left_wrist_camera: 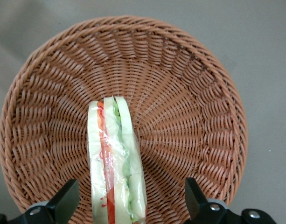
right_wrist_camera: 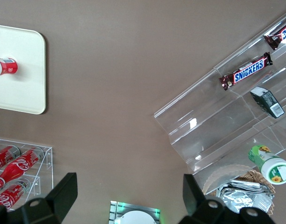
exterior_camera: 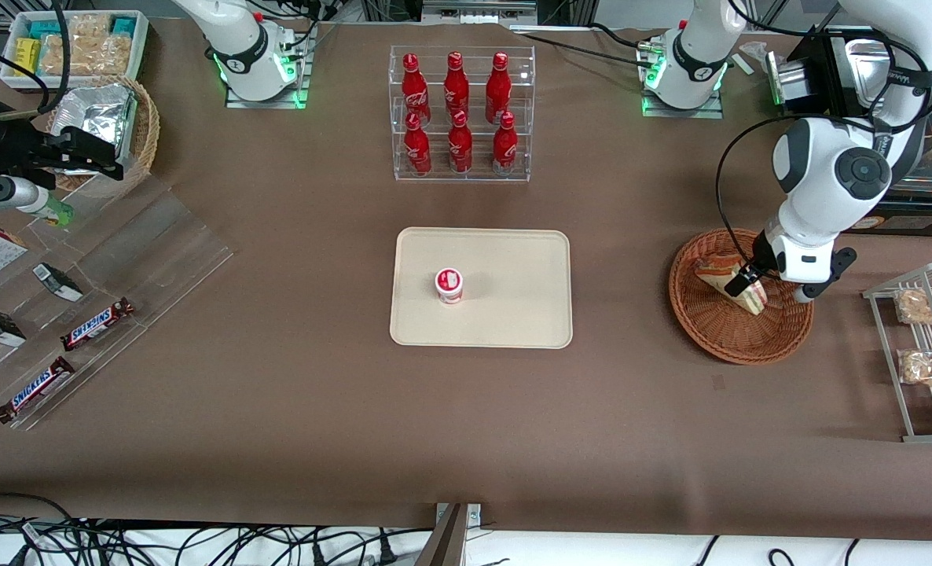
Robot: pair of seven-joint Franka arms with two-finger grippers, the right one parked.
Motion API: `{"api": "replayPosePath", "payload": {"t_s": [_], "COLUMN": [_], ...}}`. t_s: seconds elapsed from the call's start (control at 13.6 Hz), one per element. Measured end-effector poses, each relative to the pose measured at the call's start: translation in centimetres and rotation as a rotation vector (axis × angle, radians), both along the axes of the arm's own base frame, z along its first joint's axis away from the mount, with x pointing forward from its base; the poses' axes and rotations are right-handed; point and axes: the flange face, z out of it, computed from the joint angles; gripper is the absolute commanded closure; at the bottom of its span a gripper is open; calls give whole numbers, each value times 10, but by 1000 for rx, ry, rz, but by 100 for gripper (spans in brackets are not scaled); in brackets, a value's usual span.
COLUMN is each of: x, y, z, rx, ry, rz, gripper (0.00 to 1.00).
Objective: Place sandwich from basket to tray
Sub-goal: 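Lower the left gripper and close it on the sandwich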
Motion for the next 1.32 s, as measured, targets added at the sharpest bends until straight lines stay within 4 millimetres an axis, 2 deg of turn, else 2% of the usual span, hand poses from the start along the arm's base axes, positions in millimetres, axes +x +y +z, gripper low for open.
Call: {"api": "replayPosePath", "payload": {"t_s": [0.74,1.1,1.18,1.32], "x": [-19,-18,-18,-18], "y": [0,12,12,12], "z": [-37,-37,-37,-37], "rx": [-3,8,8,8], "ry": [4,-5,-6,-6], "rz": [-5,0,0,0], "gripper": [0,0,11,51]}}
